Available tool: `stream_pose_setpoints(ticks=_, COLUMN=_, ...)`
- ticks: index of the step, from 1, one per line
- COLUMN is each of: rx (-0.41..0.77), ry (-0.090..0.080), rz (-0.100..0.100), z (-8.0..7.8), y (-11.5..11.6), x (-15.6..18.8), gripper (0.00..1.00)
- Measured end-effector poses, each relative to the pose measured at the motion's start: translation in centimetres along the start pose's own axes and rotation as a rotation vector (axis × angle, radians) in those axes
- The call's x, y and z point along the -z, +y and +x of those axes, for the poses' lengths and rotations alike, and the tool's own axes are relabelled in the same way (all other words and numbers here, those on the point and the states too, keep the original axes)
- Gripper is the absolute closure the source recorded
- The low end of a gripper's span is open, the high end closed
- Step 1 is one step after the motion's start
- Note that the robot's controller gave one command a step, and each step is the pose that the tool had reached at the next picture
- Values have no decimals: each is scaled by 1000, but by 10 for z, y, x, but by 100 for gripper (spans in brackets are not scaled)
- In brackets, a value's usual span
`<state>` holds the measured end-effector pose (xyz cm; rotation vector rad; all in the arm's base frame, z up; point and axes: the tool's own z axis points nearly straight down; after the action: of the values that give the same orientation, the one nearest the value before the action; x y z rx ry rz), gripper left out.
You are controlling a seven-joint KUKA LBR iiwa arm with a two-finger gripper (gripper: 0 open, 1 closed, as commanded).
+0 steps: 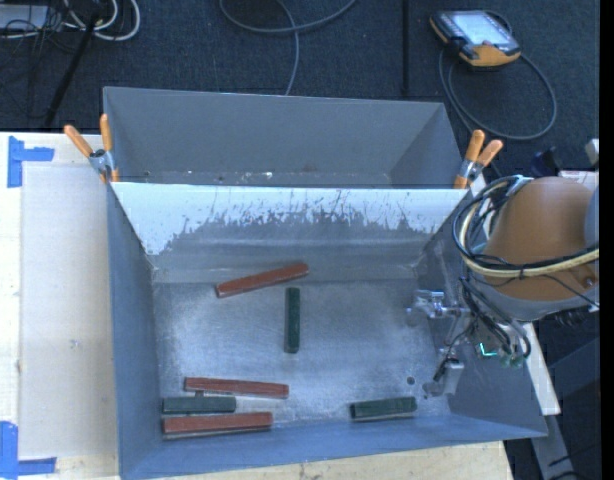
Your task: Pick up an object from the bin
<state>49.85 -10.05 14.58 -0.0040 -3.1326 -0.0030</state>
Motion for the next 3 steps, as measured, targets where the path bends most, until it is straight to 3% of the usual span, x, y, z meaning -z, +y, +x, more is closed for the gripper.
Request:
stream_pose_setpoints(ticks=1, rx=4, ry=-8, rz=2, z=-2, y=0, x=4, gripper=0)
stream_pose_setpoints(ticks=2, rx=11, ry=-7, rz=2, z=21, y=33, x=3, gripper=0)
stream_pose_setpoints(ticks=3, rx=100, ry=-6, rz=1, z=28, y=49, x=-5, gripper=0)
